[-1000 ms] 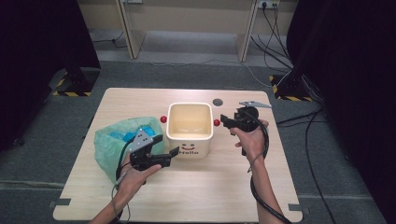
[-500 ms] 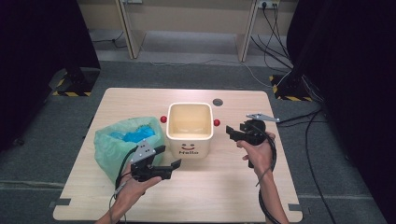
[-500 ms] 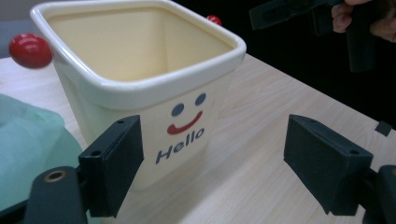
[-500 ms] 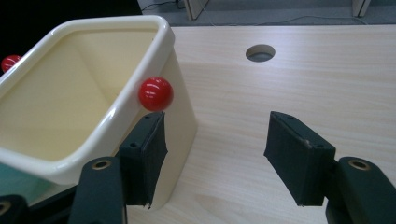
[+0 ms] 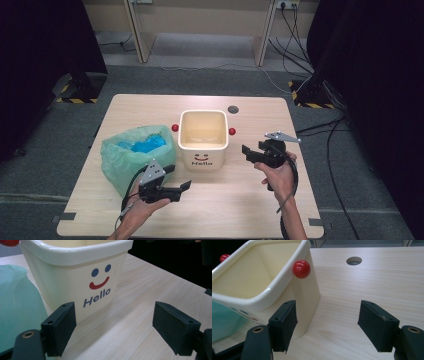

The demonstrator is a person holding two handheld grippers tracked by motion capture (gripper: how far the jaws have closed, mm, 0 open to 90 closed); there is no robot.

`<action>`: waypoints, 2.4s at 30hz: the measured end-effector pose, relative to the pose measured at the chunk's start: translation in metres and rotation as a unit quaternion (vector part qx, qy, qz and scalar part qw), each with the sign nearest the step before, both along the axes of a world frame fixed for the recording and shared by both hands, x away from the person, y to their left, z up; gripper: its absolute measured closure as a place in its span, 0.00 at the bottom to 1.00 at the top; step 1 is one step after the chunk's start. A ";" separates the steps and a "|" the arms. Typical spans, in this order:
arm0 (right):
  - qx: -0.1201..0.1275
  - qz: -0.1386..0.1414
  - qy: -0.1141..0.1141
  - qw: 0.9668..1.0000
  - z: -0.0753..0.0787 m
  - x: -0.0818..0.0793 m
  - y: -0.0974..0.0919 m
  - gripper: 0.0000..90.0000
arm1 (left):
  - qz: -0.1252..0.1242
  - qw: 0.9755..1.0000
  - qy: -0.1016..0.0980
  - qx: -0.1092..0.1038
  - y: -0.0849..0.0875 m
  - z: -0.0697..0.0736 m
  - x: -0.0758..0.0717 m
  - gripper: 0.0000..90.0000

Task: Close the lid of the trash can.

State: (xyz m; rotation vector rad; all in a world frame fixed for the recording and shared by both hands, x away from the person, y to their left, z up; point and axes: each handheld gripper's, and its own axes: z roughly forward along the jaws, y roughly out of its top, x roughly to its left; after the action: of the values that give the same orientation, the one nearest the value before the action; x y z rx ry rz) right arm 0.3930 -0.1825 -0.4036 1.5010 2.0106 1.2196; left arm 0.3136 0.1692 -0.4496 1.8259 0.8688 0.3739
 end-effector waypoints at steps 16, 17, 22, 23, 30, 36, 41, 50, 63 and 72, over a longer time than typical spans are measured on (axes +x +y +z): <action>0.002 -0.003 -0.003 1.000 -0.027 -0.030 -0.009 0.33 | -0.017 1.000 0.000 0.016 0.001 -0.018 -0.007 0.19; 0.002 -0.003 -0.004 1.000 -0.029 -0.031 -0.009 0.33 | -0.017 1.000 0.001 0.015 0.001 -0.020 -0.007 0.19; 0.002 0.002 -0.004 1.000 -0.036 -0.038 -0.009 0.33 | -0.016 1.000 0.002 0.019 0.003 -0.024 -0.009 0.19; 0.003 0.001 -0.004 1.000 -0.037 -0.040 -0.009 0.33 | -0.016 1.000 0.001 0.019 0.003 -0.025 -0.009 0.19; -0.007 0.019 0.000 1.000 -0.049 -0.052 -0.006 0.32 | -0.020 0.999 -0.007 0.030 0.003 -0.030 -0.013 0.19; -0.013 0.026 0.011 1.000 -0.061 -0.056 -0.005 0.29 | -0.019 0.999 -0.002 0.039 0.004 -0.038 -0.014 0.19; -0.017 0.031 0.017 0.999 -0.067 -0.059 -0.004 0.27 | -0.017 0.999 0.003 0.045 0.005 -0.044 -0.014 0.19; -0.026 0.039 0.023 0.999 -0.076 -0.063 -0.003 0.26 | -0.018 0.998 0.008 0.060 0.007 -0.050 -0.016 0.19; -0.039 0.049 0.041 0.997 -0.088 -0.070 -0.002 0.25 | -0.016 0.995 0.030 0.091 0.011 -0.058 -0.017 0.19; -0.053 0.054 0.055 0.996 -0.095 -0.076 -0.002 0.22 | -0.024 0.993 0.038 0.111 0.011 -0.062 -0.018 0.18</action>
State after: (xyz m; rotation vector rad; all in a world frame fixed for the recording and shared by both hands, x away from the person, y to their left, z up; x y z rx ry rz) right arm 0.3172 -0.1847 -0.4991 1.4535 2.2171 1.0739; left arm 0.2960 0.1803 -0.5115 2.0747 0.8621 0.3858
